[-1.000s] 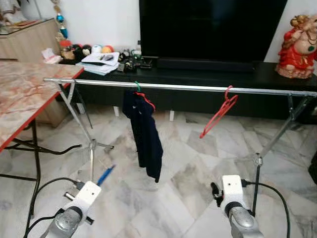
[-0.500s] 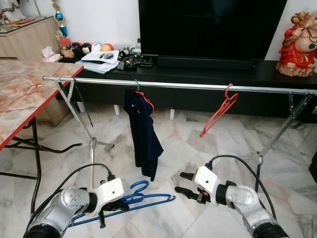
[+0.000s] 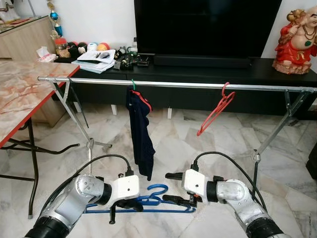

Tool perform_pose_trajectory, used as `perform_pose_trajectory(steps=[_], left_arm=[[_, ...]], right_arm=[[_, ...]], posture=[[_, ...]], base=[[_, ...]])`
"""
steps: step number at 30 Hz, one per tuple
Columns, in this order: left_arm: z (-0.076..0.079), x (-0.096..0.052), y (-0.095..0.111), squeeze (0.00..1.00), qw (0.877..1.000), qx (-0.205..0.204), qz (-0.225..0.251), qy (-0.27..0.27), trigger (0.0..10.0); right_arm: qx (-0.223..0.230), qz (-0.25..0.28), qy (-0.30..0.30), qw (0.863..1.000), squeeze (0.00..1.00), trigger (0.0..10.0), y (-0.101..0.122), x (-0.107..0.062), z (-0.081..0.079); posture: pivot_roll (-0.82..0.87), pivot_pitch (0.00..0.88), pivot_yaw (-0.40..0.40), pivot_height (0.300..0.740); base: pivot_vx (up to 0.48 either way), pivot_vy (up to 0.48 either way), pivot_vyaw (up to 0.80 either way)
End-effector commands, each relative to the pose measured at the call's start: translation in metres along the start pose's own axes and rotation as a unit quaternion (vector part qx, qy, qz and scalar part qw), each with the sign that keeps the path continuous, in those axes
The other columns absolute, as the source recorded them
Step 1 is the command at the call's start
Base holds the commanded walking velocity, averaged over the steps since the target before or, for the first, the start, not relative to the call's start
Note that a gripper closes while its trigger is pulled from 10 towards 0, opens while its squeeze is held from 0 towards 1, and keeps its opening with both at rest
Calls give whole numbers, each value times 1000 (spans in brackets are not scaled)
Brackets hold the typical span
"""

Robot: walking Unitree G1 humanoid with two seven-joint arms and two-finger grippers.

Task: Hang hanger

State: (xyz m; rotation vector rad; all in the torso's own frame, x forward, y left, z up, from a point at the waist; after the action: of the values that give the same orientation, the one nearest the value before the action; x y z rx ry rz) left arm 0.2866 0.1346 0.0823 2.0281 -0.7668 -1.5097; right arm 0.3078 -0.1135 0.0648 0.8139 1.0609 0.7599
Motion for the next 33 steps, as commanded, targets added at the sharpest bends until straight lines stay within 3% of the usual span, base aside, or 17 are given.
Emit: perform_pose_trajectory(steps=[1,9,32,33], left_arm=[[-7,-5,11,0,1000,24,-4,6,10000],[-13,-1,25,0,998,50,6,24,10000],[-12,3,41,0,997,68,23,18,10000],[-12,3,41,0,997,68,24,19,10000]], right_arm=[[-15,3,6,1000,0,10000,5,1,2],[9,-20,47,999,0,10000,-6,3,-9],[50,-4,26,998,0,9922,-9,12,-12],[50,-1,26,998,0,863,-8,12,-12]], posture=[[92,11,33,740],[100,4,31,740],[112,0,33,740],[112,0,32,740]], base=[[0,0,0],[0,0,0],[0,0,0],[0,0,0]])
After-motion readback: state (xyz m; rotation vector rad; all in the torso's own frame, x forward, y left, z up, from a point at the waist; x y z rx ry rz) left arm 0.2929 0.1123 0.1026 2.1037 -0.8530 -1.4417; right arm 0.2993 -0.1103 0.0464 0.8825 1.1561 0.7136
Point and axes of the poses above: a point about 5 cm out from each wrist's last joint towards the gripper, its own x axis pointing out of the wrist towards the gripper, its own y axis along the axis of the wrist's last joint, z = x × y, the point moved 1 cm from there along x, pointing out of the wrist towards the gripper, and after that the axes turned 2 degrees about x, right-handed, at the moved point
